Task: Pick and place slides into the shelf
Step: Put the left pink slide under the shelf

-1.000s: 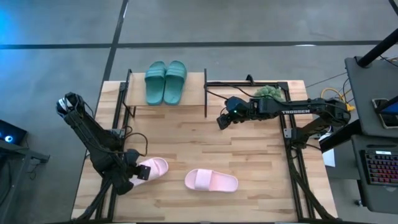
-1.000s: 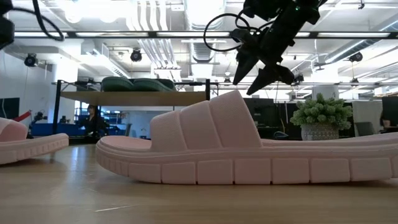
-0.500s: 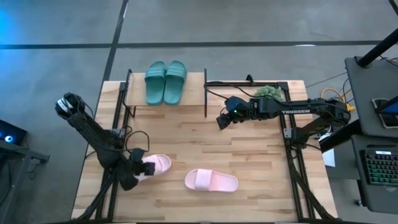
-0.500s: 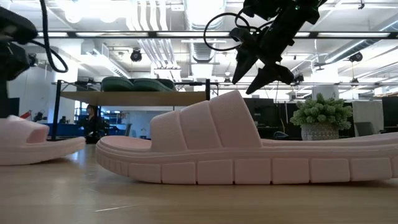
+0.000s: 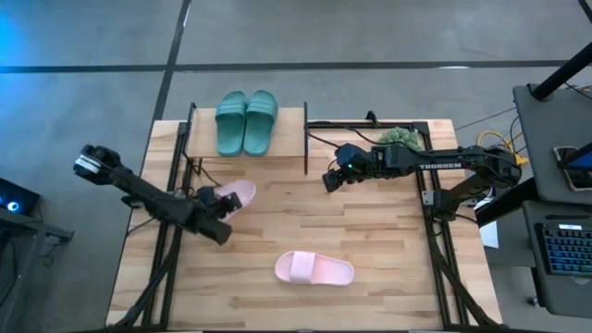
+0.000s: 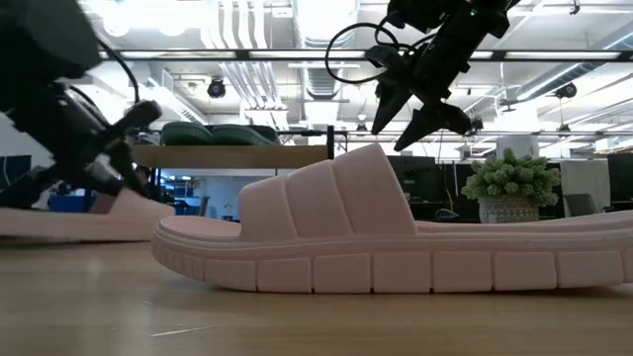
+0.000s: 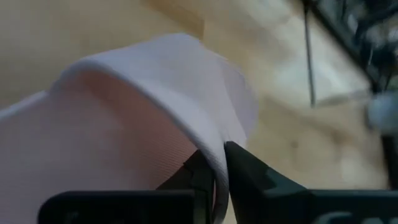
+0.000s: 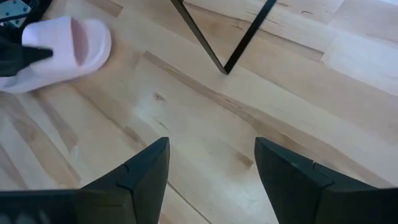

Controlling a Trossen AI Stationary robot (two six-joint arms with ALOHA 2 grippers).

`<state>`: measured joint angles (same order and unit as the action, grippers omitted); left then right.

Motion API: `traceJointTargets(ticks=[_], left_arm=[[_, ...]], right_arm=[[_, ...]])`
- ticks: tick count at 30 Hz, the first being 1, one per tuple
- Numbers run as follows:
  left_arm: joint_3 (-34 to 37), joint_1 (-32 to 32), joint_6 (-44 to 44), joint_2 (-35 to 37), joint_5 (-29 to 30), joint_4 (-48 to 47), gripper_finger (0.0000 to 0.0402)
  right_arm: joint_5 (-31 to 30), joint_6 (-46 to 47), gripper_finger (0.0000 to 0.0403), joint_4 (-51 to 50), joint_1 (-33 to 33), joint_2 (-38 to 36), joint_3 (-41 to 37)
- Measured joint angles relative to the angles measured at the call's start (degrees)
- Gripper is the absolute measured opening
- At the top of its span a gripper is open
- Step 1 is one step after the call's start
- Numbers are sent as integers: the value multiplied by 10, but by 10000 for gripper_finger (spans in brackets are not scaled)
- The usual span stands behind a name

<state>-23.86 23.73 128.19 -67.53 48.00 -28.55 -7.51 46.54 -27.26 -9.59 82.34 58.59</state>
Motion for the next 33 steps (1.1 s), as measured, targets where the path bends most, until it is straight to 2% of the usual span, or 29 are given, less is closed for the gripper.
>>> traceJointTargets(ticks=[5,7,11,18,22,26,29,33], left_arm=[[-5,-17,-4,24,17,65,38],[-6,-16,-41,40,4,75,47],[-7,-16,-117,76,-56,68,70],[0,-20,-117,84,-51,24,120],[0,-20,-128,83,-103,21,166],[0,-20,-184,87,-179,20,208],[-5,-20,-254,98,-231,20,225],[-24,-20,-349,128,-269,21,230]], right_arm=[[1,0,226,0,0,-2,0],[0,0,226,0,0,-2,0],[-12,-5,226,0,0,-2,0],[-16,-15,226,1,0,-1,0],[-16,-15,226,1,0,-1,0],[-16,-13,226,1,0,-1,0],[-16,-12,226,1,0,-1,0],[-16,-14,226,1,0,-1,0]])
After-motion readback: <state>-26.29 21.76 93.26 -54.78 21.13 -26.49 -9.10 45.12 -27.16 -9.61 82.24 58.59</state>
